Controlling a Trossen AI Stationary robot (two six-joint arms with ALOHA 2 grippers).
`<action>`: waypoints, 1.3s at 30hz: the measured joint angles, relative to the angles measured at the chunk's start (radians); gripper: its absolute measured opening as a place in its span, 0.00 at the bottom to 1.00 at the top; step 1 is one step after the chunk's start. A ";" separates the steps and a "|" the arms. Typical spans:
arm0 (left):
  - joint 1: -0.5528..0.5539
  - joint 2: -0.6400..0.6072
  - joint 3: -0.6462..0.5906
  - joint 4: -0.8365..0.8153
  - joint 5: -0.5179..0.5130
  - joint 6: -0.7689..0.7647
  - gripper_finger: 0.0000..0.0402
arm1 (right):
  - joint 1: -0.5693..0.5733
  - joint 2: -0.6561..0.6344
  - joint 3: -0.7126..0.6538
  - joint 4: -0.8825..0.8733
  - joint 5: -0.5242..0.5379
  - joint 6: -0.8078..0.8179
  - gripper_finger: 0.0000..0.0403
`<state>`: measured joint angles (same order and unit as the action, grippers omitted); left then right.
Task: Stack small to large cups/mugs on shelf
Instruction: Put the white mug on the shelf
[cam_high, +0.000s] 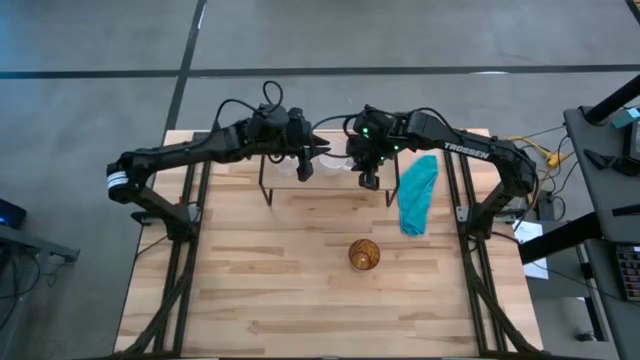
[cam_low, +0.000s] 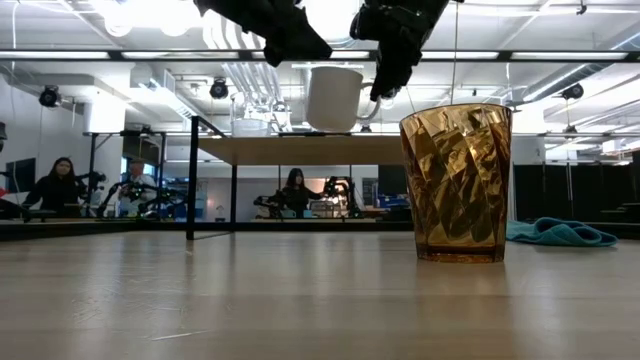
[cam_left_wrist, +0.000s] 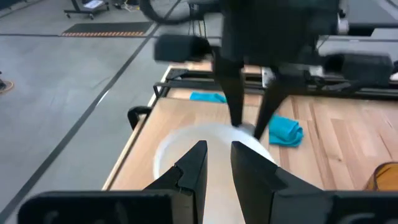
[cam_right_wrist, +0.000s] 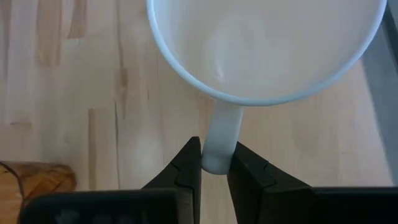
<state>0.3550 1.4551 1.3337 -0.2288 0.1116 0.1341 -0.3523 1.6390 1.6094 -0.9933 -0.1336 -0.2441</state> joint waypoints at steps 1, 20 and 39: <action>0.000 0.000 -0.005 -0.001 0.000 0.000 0.15 | -0.001 0.000 0.002 0.002 -0.001 -0.007 0.12; 0.006 0.000 -0.032 -0.048 -0.006 0.002 0.15 | -0.001 0.000 0.003 -0.010 -0.028 -0.022 0.12; 0.013 0.049 -0.038 -0.042 -0.011 -0.024 0.15 | -0.002 0.000 0.003 -0.023 -0.027 -0.023 0.11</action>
<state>0.3676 1.5041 1.2953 -0.2710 0.1005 0.1103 -0.3542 1.6386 1.6119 -1.0159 -0.1607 -0.2674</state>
